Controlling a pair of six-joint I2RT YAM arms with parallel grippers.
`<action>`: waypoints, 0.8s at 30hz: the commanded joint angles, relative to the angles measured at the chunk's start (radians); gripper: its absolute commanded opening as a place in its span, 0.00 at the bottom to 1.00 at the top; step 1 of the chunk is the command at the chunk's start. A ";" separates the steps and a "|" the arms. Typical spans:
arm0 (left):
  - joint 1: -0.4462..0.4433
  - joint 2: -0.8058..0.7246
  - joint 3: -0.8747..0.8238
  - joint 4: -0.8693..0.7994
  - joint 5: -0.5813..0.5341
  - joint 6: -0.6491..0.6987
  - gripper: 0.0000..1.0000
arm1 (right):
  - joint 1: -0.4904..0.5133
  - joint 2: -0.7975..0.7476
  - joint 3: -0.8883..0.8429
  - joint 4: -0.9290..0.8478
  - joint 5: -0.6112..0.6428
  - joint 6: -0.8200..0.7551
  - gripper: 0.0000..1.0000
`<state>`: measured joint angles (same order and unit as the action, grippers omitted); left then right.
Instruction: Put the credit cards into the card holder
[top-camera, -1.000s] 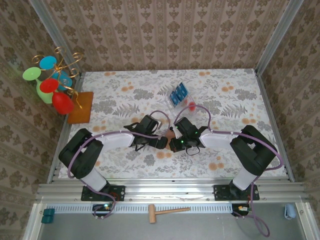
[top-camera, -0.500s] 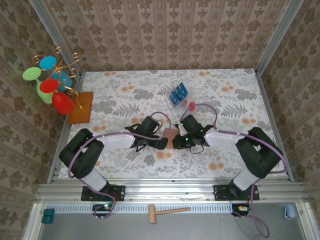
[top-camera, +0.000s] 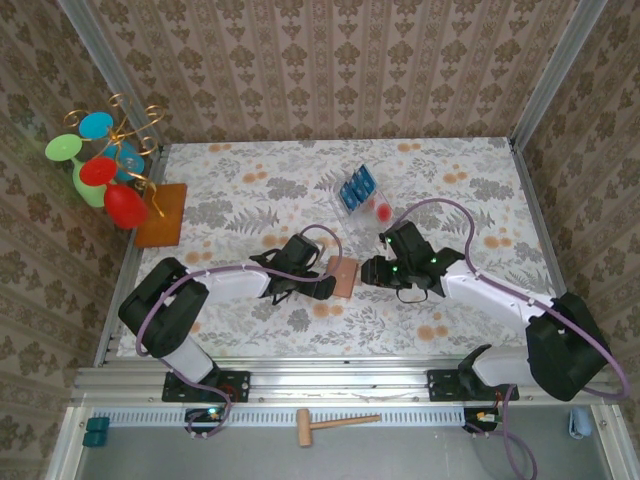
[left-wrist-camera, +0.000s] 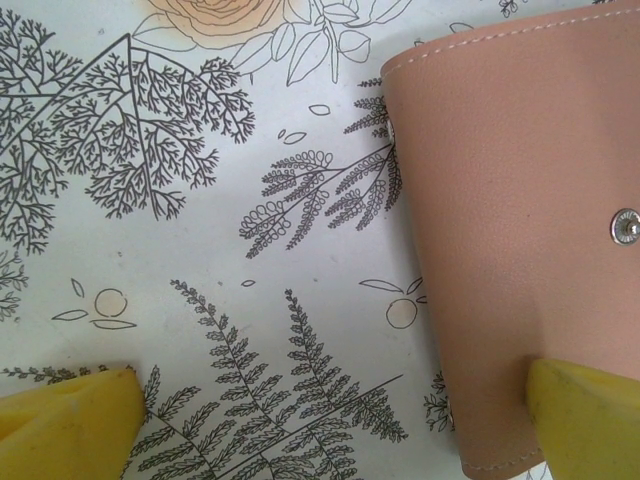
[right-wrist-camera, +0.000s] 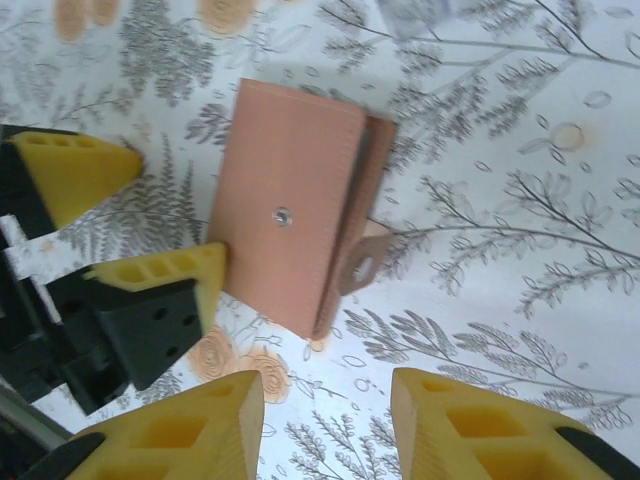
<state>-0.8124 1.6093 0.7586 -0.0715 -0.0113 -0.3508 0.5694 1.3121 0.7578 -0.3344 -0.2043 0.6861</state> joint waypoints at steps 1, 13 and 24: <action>-0.003 0.036 -0.036 -0.015 -0.005 -0.022 1.00 | -0.001 0.043 0.029 -0.067 0.050 0.052 0.39; -0.008 0.041 -0.044 -0.001 0.002 -0.027 1.00 | 0.021 0.164 0.109 -0.037 0.049 0.044 0.38; -0.011 0.041 -0.048 0.009 0.005 -0.029 1.00 | 0.029 0.228 0.149 -0.042 0.051 0.035 0.28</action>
<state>-0.8188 1.6093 0.7483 -0.0509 -0.0242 -0.3626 0.5919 1.5188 0.8787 -0.3649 -0.1787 0.7147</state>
